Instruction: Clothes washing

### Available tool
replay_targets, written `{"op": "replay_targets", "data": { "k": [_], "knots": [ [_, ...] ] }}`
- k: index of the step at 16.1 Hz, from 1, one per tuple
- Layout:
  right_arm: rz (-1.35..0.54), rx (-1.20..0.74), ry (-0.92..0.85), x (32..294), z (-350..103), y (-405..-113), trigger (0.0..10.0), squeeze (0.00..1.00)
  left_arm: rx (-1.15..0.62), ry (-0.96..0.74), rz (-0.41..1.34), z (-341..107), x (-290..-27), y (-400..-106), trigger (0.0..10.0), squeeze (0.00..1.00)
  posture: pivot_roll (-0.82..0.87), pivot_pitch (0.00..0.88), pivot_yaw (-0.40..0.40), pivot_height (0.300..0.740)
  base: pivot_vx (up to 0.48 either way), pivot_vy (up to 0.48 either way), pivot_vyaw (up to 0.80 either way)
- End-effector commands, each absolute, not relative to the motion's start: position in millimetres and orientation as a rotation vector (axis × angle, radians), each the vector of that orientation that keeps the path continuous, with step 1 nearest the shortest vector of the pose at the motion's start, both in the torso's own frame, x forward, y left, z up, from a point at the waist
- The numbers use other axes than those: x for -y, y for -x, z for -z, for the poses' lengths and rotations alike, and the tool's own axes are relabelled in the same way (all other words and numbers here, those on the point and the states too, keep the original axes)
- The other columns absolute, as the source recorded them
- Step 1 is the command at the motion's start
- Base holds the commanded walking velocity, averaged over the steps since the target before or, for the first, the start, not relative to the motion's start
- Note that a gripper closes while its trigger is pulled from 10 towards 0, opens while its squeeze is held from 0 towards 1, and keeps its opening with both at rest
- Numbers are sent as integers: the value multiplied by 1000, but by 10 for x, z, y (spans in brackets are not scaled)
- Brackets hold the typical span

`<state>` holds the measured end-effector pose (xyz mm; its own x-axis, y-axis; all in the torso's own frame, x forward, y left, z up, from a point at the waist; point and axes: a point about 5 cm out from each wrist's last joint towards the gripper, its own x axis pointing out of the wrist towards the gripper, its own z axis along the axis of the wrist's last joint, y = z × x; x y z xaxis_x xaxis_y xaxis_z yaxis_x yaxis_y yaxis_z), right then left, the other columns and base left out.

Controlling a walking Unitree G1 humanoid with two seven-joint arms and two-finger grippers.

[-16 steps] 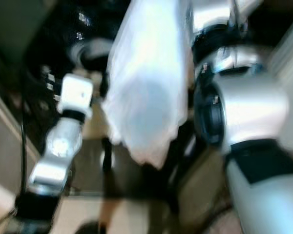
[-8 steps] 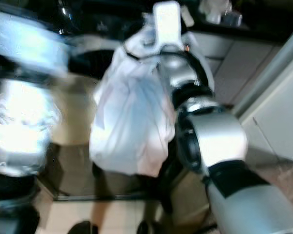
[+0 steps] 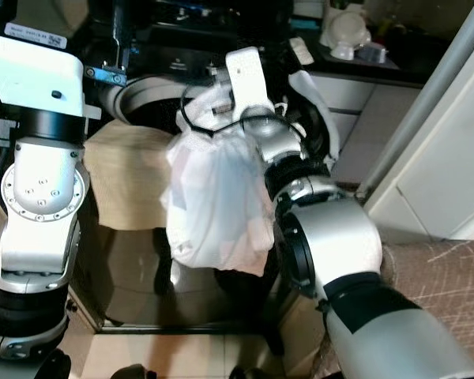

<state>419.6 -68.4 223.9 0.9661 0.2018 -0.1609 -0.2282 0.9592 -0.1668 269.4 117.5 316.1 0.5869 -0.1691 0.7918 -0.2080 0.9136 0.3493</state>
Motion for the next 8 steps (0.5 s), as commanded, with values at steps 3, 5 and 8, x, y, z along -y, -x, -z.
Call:
{"op": "replay_targets", "data": {
  "k": [3, 5, 8],
  "knots": [
    [-197, -171, 144, 720, -2201, -4195, 10000, 1000, 866, -432, 63, -2993, -1082, -2752, 10000, 0, 176, 0, -111, 740, 0, 0, 0],
    [-235, -263, 82, 691, -2026, -4150, 10000, 1000, 766, -387, 94, -2825, -1064, -2811, 10000, 0, 171, 4, -108, 740, 0, 0, 0],
    [-203, -405, 41, 764, -1751, -4081, 10000, 1000, 758, -396, 92, -2816, -1072, -2821, 10000, 0, 171, 9, -106, 740, 0, 0, 0]
  ]
}}
